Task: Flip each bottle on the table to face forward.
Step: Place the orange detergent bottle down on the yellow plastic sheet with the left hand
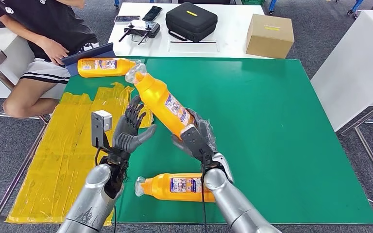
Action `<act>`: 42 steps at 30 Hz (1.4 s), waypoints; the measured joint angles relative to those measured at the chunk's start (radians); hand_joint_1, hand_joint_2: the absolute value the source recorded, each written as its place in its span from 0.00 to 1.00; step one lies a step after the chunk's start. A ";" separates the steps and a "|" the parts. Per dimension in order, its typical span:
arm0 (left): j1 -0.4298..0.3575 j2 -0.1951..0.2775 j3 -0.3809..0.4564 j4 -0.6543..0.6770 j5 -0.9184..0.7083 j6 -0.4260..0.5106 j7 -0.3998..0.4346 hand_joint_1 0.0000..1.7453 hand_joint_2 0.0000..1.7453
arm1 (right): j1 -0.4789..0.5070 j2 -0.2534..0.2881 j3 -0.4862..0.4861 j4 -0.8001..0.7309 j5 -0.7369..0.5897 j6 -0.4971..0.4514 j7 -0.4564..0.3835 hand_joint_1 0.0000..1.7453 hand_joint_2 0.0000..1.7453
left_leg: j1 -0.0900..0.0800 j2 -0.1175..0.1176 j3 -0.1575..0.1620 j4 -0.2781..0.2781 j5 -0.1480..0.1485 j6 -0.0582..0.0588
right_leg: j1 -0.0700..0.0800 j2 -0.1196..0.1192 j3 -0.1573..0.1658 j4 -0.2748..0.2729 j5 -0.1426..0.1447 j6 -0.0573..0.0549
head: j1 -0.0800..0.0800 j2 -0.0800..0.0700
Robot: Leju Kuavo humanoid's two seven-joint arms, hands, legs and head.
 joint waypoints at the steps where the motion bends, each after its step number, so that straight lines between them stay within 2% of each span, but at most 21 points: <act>1: -0.007 0.000 -0.002 0.005 0.029 -0.014 0.007 0.00 1.00 | -0.011 0.008 0.007 0.017 -0.010 -0.005 -0.023 1.00 1.00 | 0.000 0.000 0.000 0.000 0.000 0.000 | 0.000 0.000 0.000 0.000 0.000 0.000 | 0.000 0.000; 4: -0.025 0.000 -0.009 0.016 0.065 -0.022 0.018 0.00 1.00 | -0.039 0.026 0.024 0.059 -0.027 -0.018 -0.064 1.00 1.00 | 0.000 0.000 0.000 0.000 0.000 0.000 | 0.000 0.000 0.000 0.000 0.000 0.000 | 0.000 0.000; 11: -0.045 0.001 -0.019 0.030 0.080 -0.021 0.025 0.00 1.00 | -0.069 0.037 0.048 0.114 -0.033 -0.038 -0.083 1.00 1.00 | 0.000 -0.001 -0.001 0.000 0.000 0.000 | 0.000 0.000 0.000 0.000 0.000 0.000 | 0.000 0.000; 42: -0.059 0.019 -0.046 0.072 0.134 0.012 0.003 0.00 1.00 | -0.125 0.074 0.184 0.298 0.133 -0.096 -0.056 1.00 1.00 | 0.000 0.000 -0.001 0.000 0.000 0.000 | 0.000 0.000 0.000 0.000 0.000 0.000 | 0.000 0.000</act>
